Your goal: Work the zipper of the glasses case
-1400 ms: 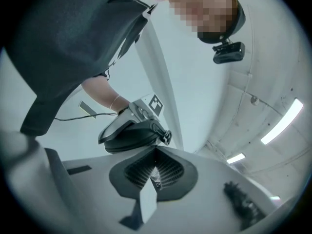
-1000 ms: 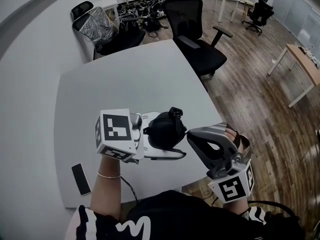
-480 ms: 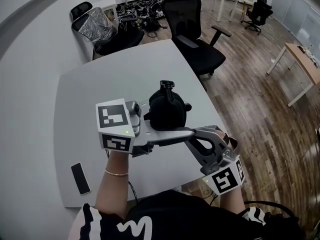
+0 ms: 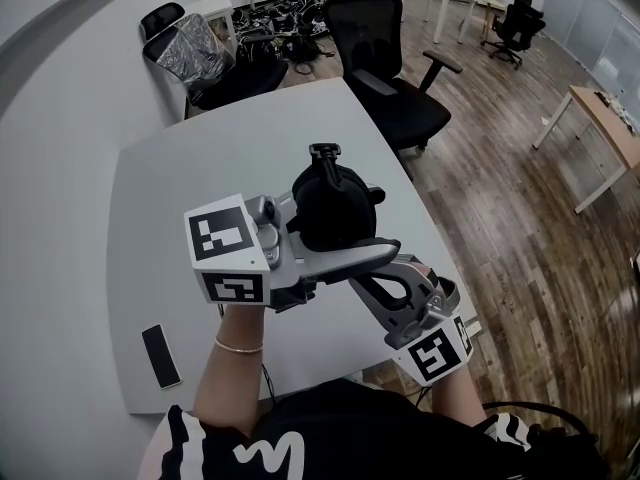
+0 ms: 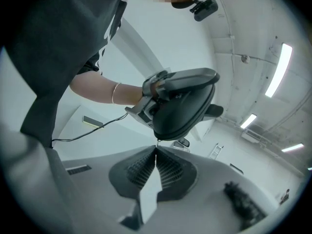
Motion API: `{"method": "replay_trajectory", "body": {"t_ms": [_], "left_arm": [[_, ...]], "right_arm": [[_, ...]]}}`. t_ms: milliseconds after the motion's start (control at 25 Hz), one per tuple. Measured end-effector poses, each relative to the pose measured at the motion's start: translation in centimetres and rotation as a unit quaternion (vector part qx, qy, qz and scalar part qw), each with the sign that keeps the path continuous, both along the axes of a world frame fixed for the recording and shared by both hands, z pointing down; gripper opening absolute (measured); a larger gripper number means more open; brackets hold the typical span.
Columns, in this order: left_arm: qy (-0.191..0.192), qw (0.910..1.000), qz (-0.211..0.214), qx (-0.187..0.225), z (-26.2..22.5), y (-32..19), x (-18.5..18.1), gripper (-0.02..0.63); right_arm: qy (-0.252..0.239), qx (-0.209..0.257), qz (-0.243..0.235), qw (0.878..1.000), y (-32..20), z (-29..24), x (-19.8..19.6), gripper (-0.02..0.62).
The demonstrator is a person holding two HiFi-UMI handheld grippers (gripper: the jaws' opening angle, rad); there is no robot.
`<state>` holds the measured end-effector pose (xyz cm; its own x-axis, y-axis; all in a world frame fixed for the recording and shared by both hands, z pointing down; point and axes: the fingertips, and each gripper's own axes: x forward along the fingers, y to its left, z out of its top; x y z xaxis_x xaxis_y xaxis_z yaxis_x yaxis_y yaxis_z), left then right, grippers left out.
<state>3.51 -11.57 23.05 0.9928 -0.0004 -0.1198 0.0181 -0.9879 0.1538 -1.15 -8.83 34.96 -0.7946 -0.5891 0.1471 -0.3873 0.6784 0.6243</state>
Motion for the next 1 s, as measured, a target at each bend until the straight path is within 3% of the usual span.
{"method": "replay_trajectory", "body": {"t_ms": [200, 320, 400, 520, 680, 800, 1000], "left_arm": [[-0.009, 0.9996, -0.024, 0.01, 0.6, -0.5, -0.5, 0.262], [0.002, 0.9963, -0.083, 0.021, 0.7, -1.9, -2.2, 0.265], [-0.006, 0.9859, -0.16, 0.051, 0.9, -3.2, -4.3, 0.267], [-0.032, 0.9561, -0.277, 0.091, 1.7, -4.9, -7.7, 0.267], [-0.029, 0.9286, -0.36, 0.087, 3.6, -5.6, -9.3, 0.267], [-0.006, 0.9222, -0.381, 0.066, 4.7, -5.6, -9.3, 0.267], [-0.005, 0.9203, -0.388, 0.052, 5.8, -5.8, -9.0, 0.267]], "right_arm": [[-0.003, -0.002, 0.007, 1.0, -0.6, 0.6, -0.9, 0.008], [0.0, 0.015, 0.024, 1.0, -0.9, 1.2, -1.3, 0.008], [-0.011, 0.009, 0.031, 0.999, -0.8, 1.5, -0.9, 0.008], [-0.061, -0.004, 0.049, 0.997, -1.6, 0.3, 0.2, 0.008], [-0.153, -0.023, 0.118, 0.981, -4.0, -3.9, 1.9, 0.008], [-0.207, -0.015, 0.132, 0.969, -5.0, -6.7, 1.9, 0.008], [-0.22, -0.015, 0.142, 0.965, -6.5, -7.7, 1.3, 0.008]]}}
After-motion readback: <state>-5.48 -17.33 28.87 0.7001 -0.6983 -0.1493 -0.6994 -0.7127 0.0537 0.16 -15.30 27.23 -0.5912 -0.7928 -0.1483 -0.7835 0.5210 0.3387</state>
